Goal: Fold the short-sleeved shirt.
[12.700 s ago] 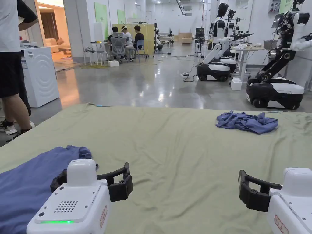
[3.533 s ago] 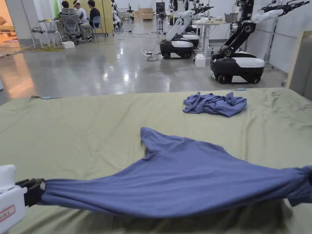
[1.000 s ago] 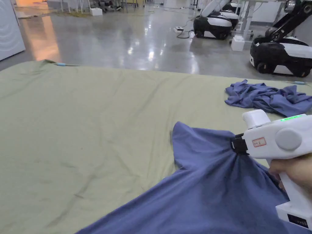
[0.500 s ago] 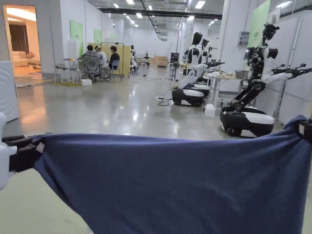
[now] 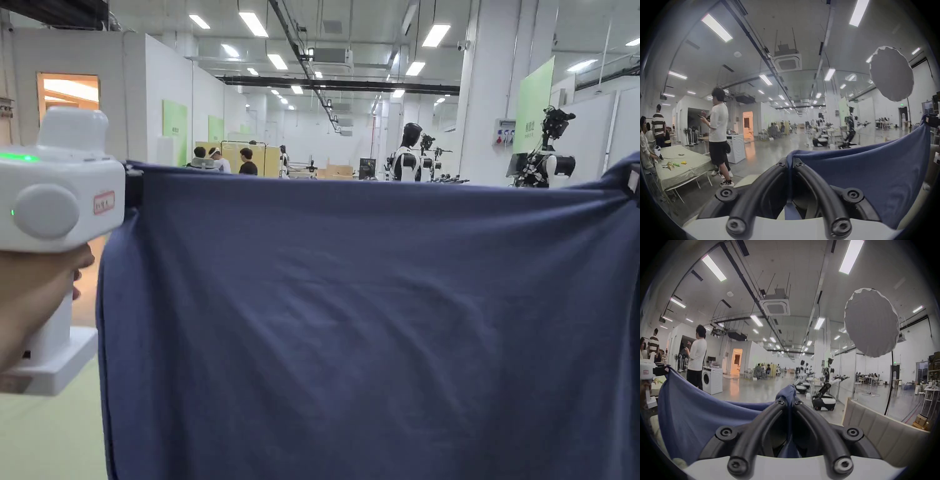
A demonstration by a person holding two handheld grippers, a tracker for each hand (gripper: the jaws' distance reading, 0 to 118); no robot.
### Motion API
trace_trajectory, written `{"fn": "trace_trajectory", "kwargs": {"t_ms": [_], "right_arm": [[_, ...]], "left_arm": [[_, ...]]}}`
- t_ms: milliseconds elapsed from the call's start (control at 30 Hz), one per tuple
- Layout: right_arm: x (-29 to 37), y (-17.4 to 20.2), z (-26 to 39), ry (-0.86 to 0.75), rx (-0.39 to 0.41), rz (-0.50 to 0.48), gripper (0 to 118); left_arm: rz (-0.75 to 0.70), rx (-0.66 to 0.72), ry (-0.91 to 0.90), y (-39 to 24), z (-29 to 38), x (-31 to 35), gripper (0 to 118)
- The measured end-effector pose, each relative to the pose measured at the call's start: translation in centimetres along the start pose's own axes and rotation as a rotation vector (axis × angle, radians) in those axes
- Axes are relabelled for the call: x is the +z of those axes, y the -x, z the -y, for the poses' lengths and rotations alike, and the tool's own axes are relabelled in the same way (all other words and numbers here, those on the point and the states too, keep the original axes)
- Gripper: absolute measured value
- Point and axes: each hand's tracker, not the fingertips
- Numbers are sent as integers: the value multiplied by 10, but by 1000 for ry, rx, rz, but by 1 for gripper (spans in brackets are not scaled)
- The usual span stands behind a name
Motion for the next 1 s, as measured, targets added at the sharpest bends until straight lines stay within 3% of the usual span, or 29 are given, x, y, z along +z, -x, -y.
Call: {"fn": "trace_trajectory", "kwargs": {"t_ms": [300,467,567,733,900,1000], "right_arm": [[-143,23,-8,-87,-24,70,6],[-182,17,4,-117,-68,64,6],[-196,17,25,-110,-16,80,6],[-207,4,78,-56,-16,79,6],[-182,5,159,8,94,44,6],[-154,4,214,84,80,24,6]], "left_arm": [[-105,-56,-62,-23,-16,-121,3],[-127,85,-62,-28,-11,-164,3],[-133,53,-60,-44,6,-183,3],[-91,-15,-28,-59,67,-197,3],[-33,-37,112,-64,144,-192,3],[-6,-57,151,-69,194,-165,3]]}}
